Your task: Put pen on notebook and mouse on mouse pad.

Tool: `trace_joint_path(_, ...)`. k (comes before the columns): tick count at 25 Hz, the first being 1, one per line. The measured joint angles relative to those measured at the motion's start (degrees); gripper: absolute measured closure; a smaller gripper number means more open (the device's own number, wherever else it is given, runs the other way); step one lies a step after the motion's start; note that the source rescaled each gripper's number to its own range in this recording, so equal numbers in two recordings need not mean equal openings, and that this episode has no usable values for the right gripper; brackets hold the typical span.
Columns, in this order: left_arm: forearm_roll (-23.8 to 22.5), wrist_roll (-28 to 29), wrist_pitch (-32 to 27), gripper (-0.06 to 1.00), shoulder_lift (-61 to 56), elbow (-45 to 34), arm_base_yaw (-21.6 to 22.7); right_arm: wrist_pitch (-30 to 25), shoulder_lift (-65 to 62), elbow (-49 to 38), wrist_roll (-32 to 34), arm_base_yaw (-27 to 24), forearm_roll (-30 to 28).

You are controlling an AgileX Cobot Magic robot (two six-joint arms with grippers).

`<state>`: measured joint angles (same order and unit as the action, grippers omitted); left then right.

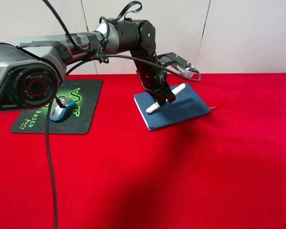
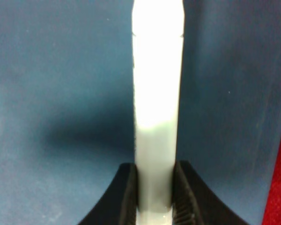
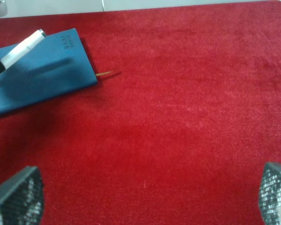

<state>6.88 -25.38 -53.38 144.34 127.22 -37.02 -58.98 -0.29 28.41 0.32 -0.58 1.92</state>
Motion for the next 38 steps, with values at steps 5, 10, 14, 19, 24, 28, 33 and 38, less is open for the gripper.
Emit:
trace_joint_path(5,0.51,0.0,0.0,0.85,0.06,0.0,0.0,0.0,0.0,0.0,0.0,0.0,0.0)
trace_joint_path(10,1.21,1.36,0.82,0.16,0.06,0.0,-0.37,0.0,0.0,0.0,0.0,0.0,0.0)
trace_joint_path(14,1.44,1.96,1.63,-0.02,0.06,0.0,-0.46,0.0,0.0,0.0,0.0,0.0,0.0)
trace_joint_path(19,1.44,2.01,1.68,-0.05,0.06,0.0,-0.46,0.0,0.0,0.0,0.0,0.0,0.0)
trace_joint_path(24,1.44,3.42,-0.55,-0.06,-1.55,0.0,-0.46,0.0,0.0,0.0,0.0,0.0,0.06)
trace_joint_path(28,1.44,3.92,-6.26,-0.05,-4.75,0.06,-0.46,0.0,0.0,0.0,0.0,0.0,0.06)
trace_joint_path(33,0.42,6.37,-13.53,-0.05,-9.32,0.18,-0.46,0.0,0.0,0.0,0.0,0.0,0.1)
trace_joint_path(38,-5.43,10.96,-13.58,-0.03,-13.54,0.25,-0.46,0.0,0.0,0.0,0.0,0.0,0.1)
